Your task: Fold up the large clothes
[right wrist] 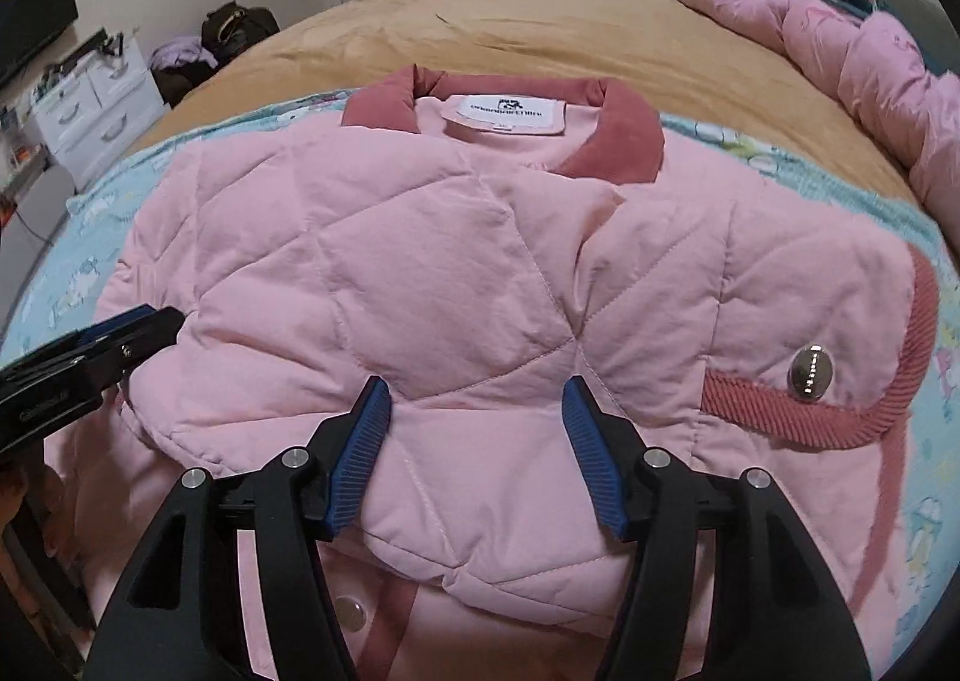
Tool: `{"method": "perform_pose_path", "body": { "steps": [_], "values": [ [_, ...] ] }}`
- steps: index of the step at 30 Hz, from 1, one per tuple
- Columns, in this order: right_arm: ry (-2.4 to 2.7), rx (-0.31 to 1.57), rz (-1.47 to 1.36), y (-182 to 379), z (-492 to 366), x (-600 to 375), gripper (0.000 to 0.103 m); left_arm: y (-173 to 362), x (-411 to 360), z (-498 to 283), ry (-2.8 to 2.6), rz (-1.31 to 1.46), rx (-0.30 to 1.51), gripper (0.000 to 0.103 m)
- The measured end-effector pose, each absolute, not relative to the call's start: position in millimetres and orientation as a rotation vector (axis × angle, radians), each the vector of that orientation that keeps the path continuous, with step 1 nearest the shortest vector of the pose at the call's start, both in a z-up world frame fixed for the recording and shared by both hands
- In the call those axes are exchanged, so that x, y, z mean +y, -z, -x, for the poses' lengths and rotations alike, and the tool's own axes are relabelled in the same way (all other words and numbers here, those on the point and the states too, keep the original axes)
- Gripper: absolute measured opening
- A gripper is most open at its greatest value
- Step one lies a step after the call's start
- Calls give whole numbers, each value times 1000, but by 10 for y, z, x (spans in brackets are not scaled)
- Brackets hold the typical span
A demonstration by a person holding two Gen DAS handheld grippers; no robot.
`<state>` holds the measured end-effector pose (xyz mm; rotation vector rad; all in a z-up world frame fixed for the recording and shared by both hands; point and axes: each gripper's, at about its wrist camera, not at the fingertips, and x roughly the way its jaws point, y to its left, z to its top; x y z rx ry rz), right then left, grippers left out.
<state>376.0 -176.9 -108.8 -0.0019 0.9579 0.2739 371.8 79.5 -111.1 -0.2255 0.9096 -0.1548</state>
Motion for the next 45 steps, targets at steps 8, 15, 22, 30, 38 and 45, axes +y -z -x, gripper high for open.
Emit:
{"method": "perform_pose_path", "body": {
  "steps": [8, 15, 22, 30, 38, 45],
  "values": [
    [-289, 958, -50, 983, -3762, -1805, 60, 1078, 793, -3710, 153, 230, 910, 44],
    [-329, 950, -139, 802, -3713, -1890, 80, 1031, 814, -3689, 162, 253, 911, 44],
    [-313, 914, -217, 630, -3636, -2066, 94, 949, 816, -3634, 179, 262, 912, 57],
    [-294, 878, -315, 465, -3544, -2324, 98, 809, 713, -3566, 213, 272, 912, 91],
    [-286, 832, -329, 305, -3469, -2386, 98, 626, 641, -3475, 214, 269, 908, 94],
    [-304, 783, -321, 107, -3355, -2386, 98, 480, 600, -3405, 221, 267, 884, 94]
  ]
}}
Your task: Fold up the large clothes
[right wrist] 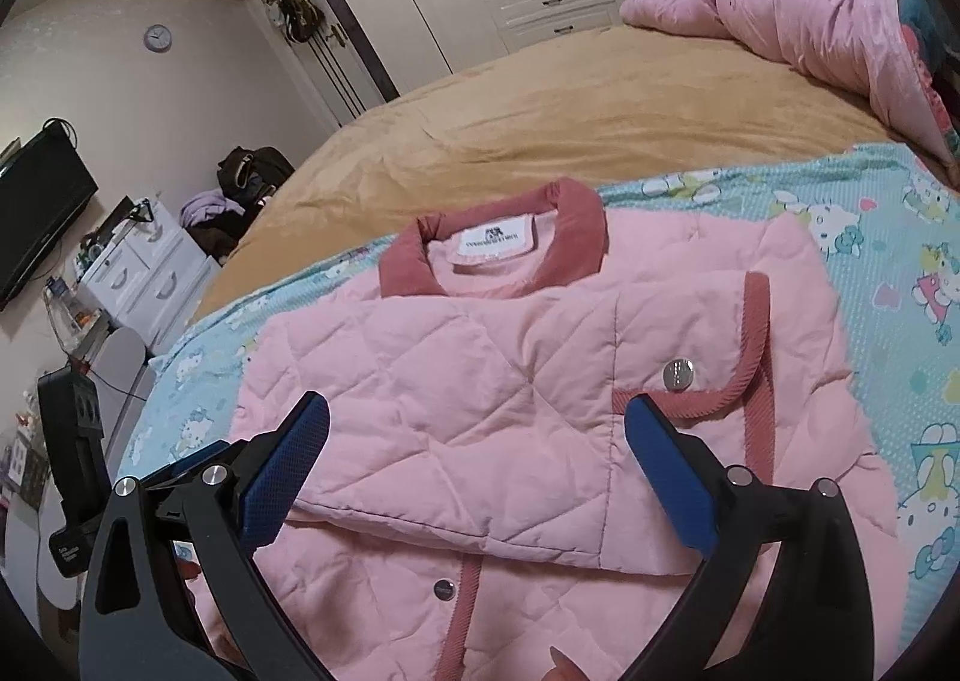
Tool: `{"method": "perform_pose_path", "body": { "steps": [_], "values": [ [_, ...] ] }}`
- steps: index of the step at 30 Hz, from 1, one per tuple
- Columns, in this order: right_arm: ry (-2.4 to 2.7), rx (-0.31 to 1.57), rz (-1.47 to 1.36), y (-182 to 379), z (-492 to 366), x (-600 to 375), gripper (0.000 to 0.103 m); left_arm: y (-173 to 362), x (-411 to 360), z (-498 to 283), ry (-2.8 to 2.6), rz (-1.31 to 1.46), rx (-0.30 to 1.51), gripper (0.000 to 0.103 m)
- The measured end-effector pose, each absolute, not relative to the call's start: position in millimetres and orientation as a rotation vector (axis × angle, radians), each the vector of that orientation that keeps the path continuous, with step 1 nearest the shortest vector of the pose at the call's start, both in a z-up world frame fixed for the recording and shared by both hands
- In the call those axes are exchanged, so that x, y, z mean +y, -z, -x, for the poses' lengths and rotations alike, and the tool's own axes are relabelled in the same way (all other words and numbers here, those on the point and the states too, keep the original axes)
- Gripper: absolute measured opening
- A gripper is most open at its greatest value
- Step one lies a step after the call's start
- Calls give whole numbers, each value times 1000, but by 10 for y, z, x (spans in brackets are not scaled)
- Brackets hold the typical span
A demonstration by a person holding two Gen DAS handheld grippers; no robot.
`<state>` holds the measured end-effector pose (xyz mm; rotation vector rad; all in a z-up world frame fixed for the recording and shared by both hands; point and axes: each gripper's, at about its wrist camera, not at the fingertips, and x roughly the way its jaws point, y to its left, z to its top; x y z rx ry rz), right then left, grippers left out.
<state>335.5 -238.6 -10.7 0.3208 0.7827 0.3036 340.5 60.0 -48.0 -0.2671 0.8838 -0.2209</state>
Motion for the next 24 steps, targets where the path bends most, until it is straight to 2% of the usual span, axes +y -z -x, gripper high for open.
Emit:
{"method": "perform_pose_path", "body": {
  "steps": [24],
  "values": [
    [-347, 565, -300, -690, -2615, -2371, 98, -279, 596, -2760, 278, 273, 680, 94]
  ]
}}
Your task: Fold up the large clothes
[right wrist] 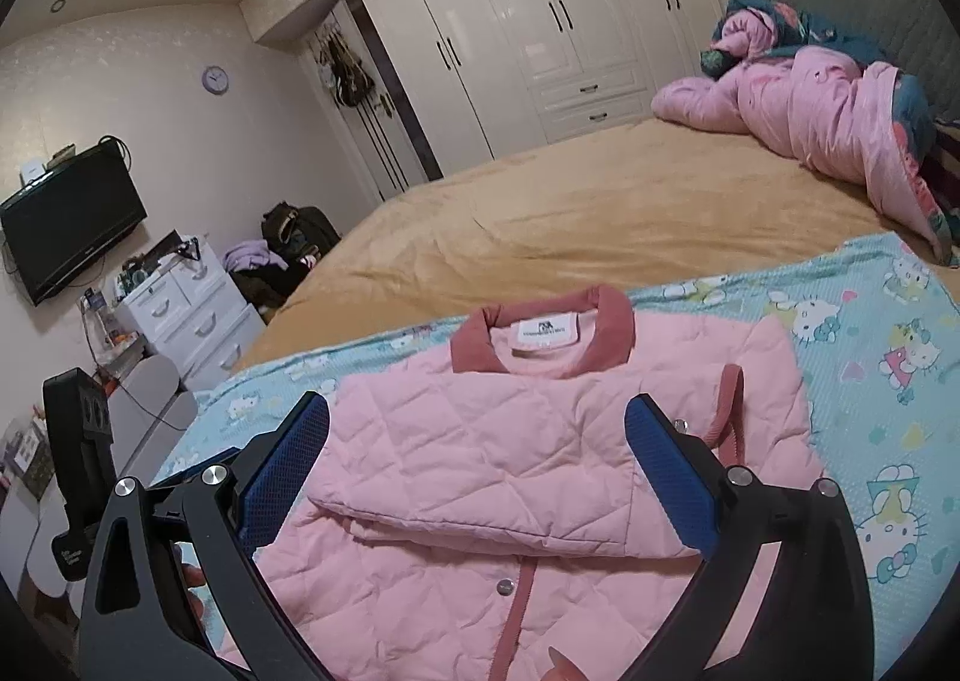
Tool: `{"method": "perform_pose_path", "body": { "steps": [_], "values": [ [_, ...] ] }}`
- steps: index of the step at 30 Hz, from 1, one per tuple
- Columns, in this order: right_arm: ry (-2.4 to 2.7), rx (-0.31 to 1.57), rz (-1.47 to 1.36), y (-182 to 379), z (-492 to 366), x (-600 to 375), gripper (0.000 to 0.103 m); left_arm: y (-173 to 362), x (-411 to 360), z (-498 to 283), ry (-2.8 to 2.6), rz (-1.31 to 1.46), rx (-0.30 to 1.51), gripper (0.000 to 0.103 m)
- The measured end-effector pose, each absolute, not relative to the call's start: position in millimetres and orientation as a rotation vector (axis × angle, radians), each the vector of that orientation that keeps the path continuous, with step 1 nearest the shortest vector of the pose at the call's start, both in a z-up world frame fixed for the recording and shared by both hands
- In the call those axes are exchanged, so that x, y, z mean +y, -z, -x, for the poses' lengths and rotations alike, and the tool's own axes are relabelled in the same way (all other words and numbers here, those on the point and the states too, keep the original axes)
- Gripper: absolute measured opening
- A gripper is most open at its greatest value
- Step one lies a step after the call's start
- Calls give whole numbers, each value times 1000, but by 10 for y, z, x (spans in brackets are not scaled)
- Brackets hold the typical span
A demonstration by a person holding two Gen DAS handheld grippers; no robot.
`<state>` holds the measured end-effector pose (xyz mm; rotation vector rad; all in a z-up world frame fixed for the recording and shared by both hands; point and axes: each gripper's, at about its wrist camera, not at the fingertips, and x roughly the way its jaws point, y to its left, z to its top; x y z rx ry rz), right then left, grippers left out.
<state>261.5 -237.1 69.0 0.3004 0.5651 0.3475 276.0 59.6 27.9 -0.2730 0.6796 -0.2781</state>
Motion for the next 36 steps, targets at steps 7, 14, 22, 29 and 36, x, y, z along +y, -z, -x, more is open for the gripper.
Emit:
{"method": "perform_pose_path", "body": {
  "steps": [7, 14, 22, 29, 36],
  "values": [
    [-354, 530, -309, -796, -2365, -2383, 99, -378, 698, -2550, 261, 278, 651, 94],
    [-344, 523, -320, -833, -2098, -2435, 99, -498, 796, -2269, 250, 273, 620, 94],
    [-308, 542, -316, -781, -1773, -2509, 99, -396, 861, -1925, 231, 284, 636, 94],
    [-302, 563, -312, -808, -1546, -2514, 99, -358, 820, -1683, 249, 293, 655, 94],
    [-298, 558, -307, -885, -1321, -2539, 99, -400, 839, -1456, 264, 296, 660, 94]
  ]
}}
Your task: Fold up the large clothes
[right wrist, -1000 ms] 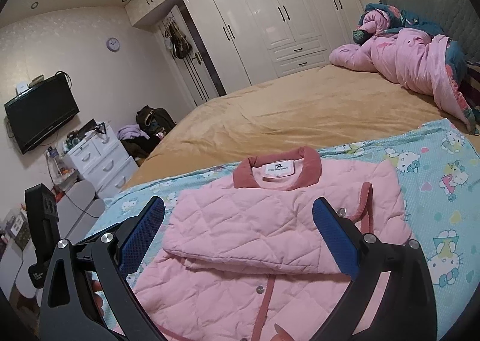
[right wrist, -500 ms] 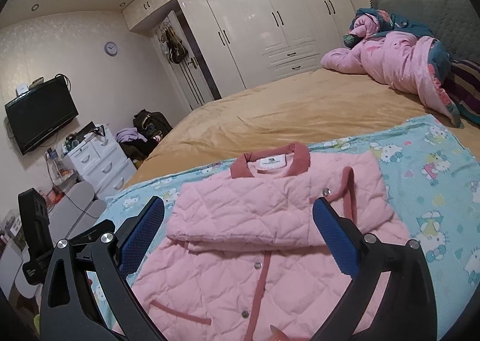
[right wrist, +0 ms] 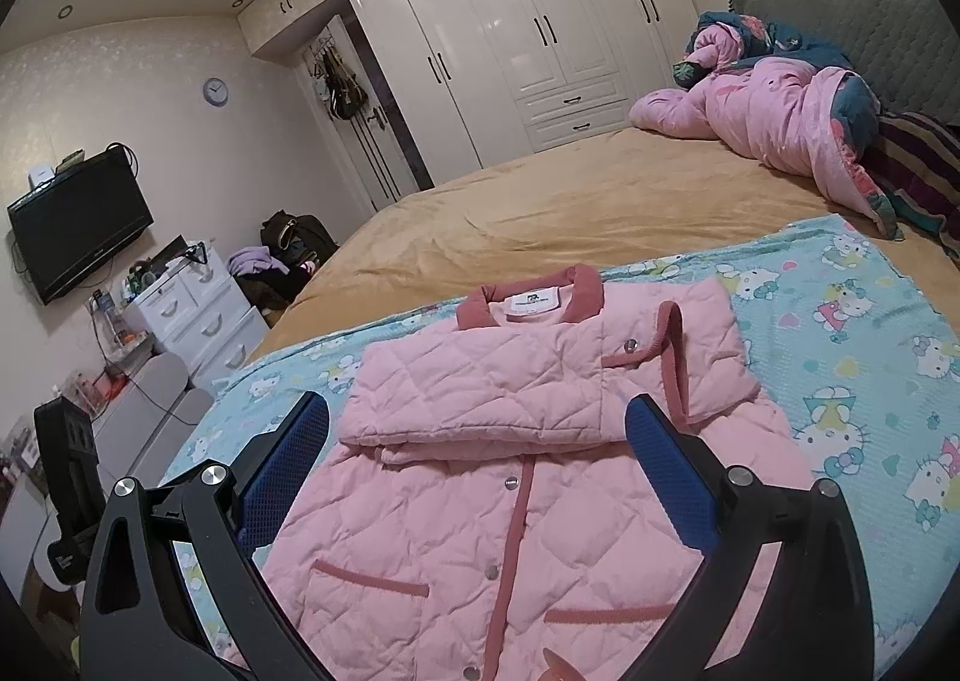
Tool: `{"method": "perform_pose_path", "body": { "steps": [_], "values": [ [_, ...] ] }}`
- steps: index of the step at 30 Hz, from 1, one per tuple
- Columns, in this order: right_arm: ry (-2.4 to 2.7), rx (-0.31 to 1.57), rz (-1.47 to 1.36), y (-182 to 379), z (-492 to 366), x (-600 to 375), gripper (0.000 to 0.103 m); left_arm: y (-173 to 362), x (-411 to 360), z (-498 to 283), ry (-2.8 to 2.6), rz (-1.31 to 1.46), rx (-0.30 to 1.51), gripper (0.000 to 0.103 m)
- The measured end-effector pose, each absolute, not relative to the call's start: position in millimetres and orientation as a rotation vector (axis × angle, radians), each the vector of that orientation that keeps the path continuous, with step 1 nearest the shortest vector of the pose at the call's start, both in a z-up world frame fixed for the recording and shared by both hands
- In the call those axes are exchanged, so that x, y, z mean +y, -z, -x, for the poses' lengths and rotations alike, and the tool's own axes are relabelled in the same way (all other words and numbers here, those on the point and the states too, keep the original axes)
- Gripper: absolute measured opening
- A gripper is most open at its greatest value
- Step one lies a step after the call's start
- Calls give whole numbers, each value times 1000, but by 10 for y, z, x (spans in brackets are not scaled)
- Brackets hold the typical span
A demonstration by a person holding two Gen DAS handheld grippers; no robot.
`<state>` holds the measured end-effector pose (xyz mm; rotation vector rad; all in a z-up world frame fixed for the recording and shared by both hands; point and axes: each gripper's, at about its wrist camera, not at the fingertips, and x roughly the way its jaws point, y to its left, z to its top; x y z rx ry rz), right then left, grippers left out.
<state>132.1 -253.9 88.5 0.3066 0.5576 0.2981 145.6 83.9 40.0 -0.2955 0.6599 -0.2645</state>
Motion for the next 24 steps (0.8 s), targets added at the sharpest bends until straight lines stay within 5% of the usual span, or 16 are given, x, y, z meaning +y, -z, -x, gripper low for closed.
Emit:
{"method": "perform_pose_path", "body": {
  "steps": [24],
  "values": [
    [-251, 599, -305, -802, -834, -2833, 99, -411, 979, -1016, 211, 260, 690, 94]
  ]
}}
